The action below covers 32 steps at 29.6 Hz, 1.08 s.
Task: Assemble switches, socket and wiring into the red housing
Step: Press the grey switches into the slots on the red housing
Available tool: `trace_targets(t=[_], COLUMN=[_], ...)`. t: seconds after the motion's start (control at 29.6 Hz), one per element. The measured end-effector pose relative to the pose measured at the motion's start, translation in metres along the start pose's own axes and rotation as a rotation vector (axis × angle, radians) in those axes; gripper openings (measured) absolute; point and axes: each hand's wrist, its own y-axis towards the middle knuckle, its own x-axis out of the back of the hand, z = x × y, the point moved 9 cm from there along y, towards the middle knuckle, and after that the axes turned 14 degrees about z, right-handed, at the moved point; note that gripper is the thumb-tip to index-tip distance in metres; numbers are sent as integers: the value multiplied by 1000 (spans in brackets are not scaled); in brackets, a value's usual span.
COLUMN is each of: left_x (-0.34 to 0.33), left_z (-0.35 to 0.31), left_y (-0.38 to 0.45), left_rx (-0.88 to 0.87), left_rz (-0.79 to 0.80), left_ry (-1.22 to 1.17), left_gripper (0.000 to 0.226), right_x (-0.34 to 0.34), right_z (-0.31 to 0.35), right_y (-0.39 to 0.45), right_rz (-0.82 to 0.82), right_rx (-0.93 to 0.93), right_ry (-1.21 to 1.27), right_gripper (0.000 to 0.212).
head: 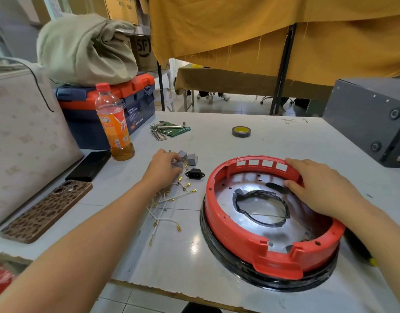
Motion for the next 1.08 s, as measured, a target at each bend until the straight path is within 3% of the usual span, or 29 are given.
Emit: trace_targets(t=[0.24,0.47,0.64,0.74,0.95,1.08], left_x=[30,25,23,21,8,4], left_z=[-19,-59,-89,-100,-117,-128], left_y=[-21,-50,-72,-83,-105,-121], left_rx=[-145,-302,-377,-382,-422,-458], left_rz=[-132,65,140,138,210,186], left_ry=[-228,-647,-595,-504,-652,-587], left_gripper=[44,36,34,34,30,31], right_x=[-1,2,8,13,20,19], right_z=[-1,1,0,1,3,10], right_y=[0,-3,-5,-14,-34,-44], right_rz=[18,49,86,81,13,53], right_rx=[-10,-41,-81,-135,-191,-147], right_ry=[10,18,-34,-63,27,39], right_gripper=[56,48,30,9,27,30])
